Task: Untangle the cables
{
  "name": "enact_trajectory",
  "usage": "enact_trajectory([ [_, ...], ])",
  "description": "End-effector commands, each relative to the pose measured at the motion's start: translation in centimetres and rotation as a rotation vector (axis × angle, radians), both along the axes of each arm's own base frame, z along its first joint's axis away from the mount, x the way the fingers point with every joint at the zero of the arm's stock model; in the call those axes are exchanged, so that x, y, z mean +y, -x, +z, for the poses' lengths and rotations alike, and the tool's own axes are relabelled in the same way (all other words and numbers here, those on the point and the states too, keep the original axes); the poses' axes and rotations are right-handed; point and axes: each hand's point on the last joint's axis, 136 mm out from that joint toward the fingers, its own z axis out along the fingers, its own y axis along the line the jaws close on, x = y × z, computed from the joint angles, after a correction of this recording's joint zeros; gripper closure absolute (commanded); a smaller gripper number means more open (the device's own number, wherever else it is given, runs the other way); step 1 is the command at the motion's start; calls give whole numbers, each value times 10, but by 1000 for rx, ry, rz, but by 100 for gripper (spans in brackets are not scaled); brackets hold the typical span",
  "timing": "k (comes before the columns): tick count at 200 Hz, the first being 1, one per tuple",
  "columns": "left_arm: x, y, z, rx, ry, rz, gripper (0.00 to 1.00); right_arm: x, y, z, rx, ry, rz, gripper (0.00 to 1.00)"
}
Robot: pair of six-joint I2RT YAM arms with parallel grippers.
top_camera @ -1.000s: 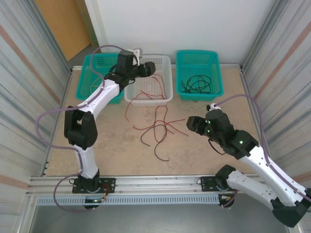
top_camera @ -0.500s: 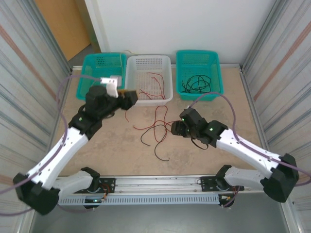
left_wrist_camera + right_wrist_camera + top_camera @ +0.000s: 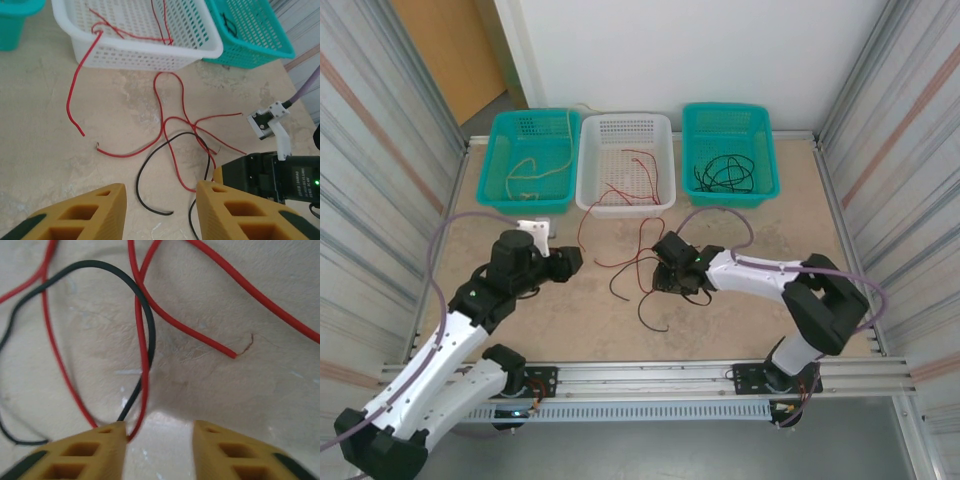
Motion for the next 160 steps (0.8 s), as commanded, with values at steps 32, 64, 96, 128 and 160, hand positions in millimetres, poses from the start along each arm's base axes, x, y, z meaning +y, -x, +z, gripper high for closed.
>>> enact_trajectory([
  [32, -34, -1, 5, -10, 46, -68, 59, 4, -15, 8, -84, 29, -16, 89],
  [64, -48, 0, 4, -7, 17, -113, 59, 12, -14, 41, -184, -6, 88, 100],
  [96, -58, -2, 5, -14, 11, -144, 54, 14, -5, 111, -367, -28, 189, 100],
  [128, -75, -4, 9, -25, 20, -185, 50, 11, 9, 167, -493, -105, 237, 100],
  [160, -67, -13, 25, -74, -12, -133, 48, -3, 3, 147, -399, -89, 175, 95],
])
